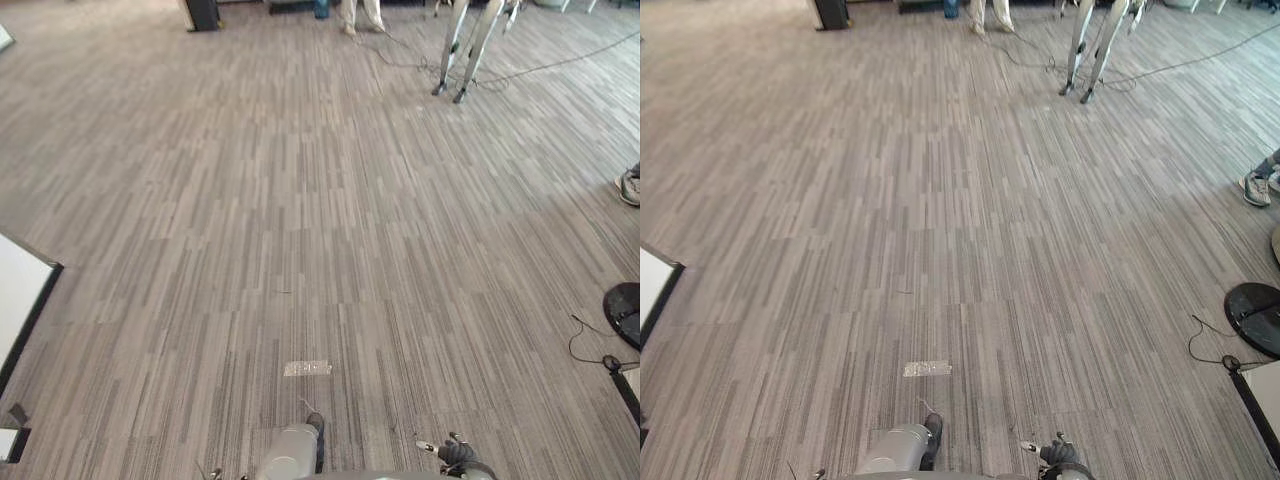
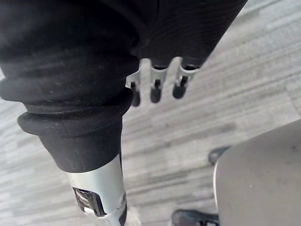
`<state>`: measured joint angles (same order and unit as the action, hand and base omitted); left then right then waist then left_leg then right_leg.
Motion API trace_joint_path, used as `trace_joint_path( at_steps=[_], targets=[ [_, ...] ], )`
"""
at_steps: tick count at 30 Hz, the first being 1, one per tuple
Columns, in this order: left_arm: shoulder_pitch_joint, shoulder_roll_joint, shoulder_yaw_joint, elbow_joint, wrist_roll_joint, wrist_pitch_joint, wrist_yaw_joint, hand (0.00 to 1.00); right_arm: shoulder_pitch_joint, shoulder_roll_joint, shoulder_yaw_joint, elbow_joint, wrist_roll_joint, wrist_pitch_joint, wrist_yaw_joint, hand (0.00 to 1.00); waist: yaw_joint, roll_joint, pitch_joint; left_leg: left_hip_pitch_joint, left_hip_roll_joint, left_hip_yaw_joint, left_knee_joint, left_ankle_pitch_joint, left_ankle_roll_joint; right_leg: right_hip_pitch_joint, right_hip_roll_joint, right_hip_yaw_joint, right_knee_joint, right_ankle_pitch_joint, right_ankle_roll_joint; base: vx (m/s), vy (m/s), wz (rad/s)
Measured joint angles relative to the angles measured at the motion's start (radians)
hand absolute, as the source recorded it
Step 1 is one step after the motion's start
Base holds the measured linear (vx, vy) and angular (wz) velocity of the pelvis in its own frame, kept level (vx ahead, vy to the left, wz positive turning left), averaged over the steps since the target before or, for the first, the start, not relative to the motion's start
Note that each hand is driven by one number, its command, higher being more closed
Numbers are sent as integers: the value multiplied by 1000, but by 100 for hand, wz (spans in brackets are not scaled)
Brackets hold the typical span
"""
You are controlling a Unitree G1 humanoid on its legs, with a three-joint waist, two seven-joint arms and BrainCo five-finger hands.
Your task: Organize washtable
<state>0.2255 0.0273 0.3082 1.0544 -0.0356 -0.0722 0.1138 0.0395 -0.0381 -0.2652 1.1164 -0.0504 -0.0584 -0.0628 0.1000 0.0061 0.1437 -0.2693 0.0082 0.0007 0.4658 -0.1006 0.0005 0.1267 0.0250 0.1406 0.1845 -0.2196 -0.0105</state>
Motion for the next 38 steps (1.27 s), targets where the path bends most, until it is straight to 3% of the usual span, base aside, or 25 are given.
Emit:
trace_joint_path(
  at_steps=[1, 3, 4, 5, 7, 9, 10, 11, 12, 13, 15, 16, 17, 21, 23, 26, 30, 32, 38],
  targets=[
    [1, 6, 1, 2, 0, -2, -1, 0, 0, 10, 6, -3, -1, -3, 0, 0, 5, -6, 7, -35, -8, 31, 70, -32, 2, -5, -1, 32, 41, 1, 3, 429, 194, -78],
    [20, 3, -4, 16, 1, -1, -2, 0, 18, -7, 10, -14, 4, -10, 1, 0, -3, 6, -6, 80, 3, 42, -60, -60, 49, -109, 28, 46, 427, -27, 60, 356, 202, -79],
    [21, 21, -9, 17, 1, 1, -4, 0, 18, 5, 11, -18, 4, -12, 0, 0, -8, -11, -3, 112, -17, 57, -74, -63, 54, -147, 8, 41, 540, -17, 72, 355, 154, -36],
    [16, 56, -43, 17, 3, 1, -3, 0, 21, 19, 10, -33, 9, -15, 1, 0, -29, -38, -3, 178, -43, 59, -105, -80, 80, -207, -37, -16, 709, 5, 75, 301, 115, 2],
    [-9, 57, -51, 16, 8, 0, -2, 0, 26, 18, 11, -41, 7, -25, 6, 0, -32, -37, -7, 274, -47, 62, -157, -98, 94, -241, -84, -88, 772, 1, 69, 254, 122, 6],
    [-26, 56, -62, 14, 9, -4, -2, 0, 25, 18, 14, -42, 7, -31, 10, 0, -32, -36, -8, 330, -40, 54, -208, -98, 94, -269, -97, -119, 680, -7, 76, 245, 89, 7],
    [-36, 54, -62, 16, 8, -2, 0, 0, 24, 17, 11, -42, 8, -32, 11, 0, -33, -29, -9, 347, -24, 49, -230, -104, 87, -272, -90, -139, 508, -19, 79, 270, 60, 4],
    [-36, 53, -62, 15, 8, -2, 0, 0, 24, 16, 11, -41, 8, -32, 11, 0, -33, -28, -10, 348, -19, 49, -231, -105, 86, -272, -88, -142, 467, -19, 79, 182, 19, -4],
    [-36, 50, -60, 15, 9, -4, 2, 0, 24, 16, 12, -41, 8, -32, 10, 0, -32, -26, -10, 349, -3, 49, -235, -113, 75, -268, -74, -139, 313, -12, 78, 251, -17, -8],
    [-37, 48, -50, 15, 9, -4, 3, 0, 23, 16, 14, -41, 8, -31, 7, 0, -32, -25, -11, 355, 9, 45, -233, -122, 59, -256, -58, -134, 145, 39, 74, 275, -35, -5],
    [-38, 48, -42, 14, 10, -4, 4, 0, 26, 18, 24, -41, 8, -29, 2, 0, -32, -31, -16, 356, 7, 37, -227, -134, 39, -238, -57, -126, 36, 140, 67, 268, -83, 9],
    [-37, 52, -30, 14, 10, -5, 8, 0, 35, 24, 33, -39, 6, -24, 0, 0, -30, -52, -28, 361, -12, 27, -222, -147, 19, -226, -69, -108, -13, 275, 74, 307, -183, 12],
    [-37, 47, -30, 16, 10, -5, 18, 0, 37, 22, 36, -34, 1, -21, 0, 0, -26, -53, -39, 373, -10, 23, -222, -158, 10, -208, -75, -112, -25, 245, 78, 303, -192, 7],
    [-40, 12, -31, 20, 10, -14, 21, 0, 35, -10, 63, -27, 0, -21, 2, 0, -31, 4, -62, 409, 32, -22, -262, -165, -2, -149, -30, -125, -115, 250, 70, 220, -149, -2],
    [-48, 6, -31, 37, 10, -14, 22, 0, 34, -16, 76, -19, 0, -20, 1, 0, -30, 9, -62, 443, 44, -28, -279, -165, -3, -105, -18, -134, -147, 256, 61, 110, -84, 9],
    [-47, 13, -31, 41, 10, -14, 20, 0, 33, -19, 82, -1, 0, -20, 1, 0, -29, -1, -65, 491, 48, -29, -293, -172, -12, -38, -8, -137, -190, 262, 54, 21, -21, 4],
    [-48, 18, -30, 40, 10, -14, 21, 0, 33, -22, 105, 3, 0, -20, 0, 0, -29, -3, -76, 477, 46, -27, -292, -192, 0, -41, -13, -135, -230, 287, 56, -64, 28, -6],
    [-46, 29, -31, 40, 10, -14, 21, 0, 34, -16, 109, 6, 0, -20, 1, 0, -30, -20, -81, 456, 30, -26, -288, -191, 1, -40, -28, -133, -258, 308, 61, -64, 38, -7],
    [-45, 41, -36, 42, 10, -24, 21, 0, 35, -10, 125, 18, 0, -21, 0, 0, -29, -29, -88, 454, 15, -33, -290, -191, 1, -39, -43, -138, -275, 312, 67, -22, 17, 2]
  ],
)
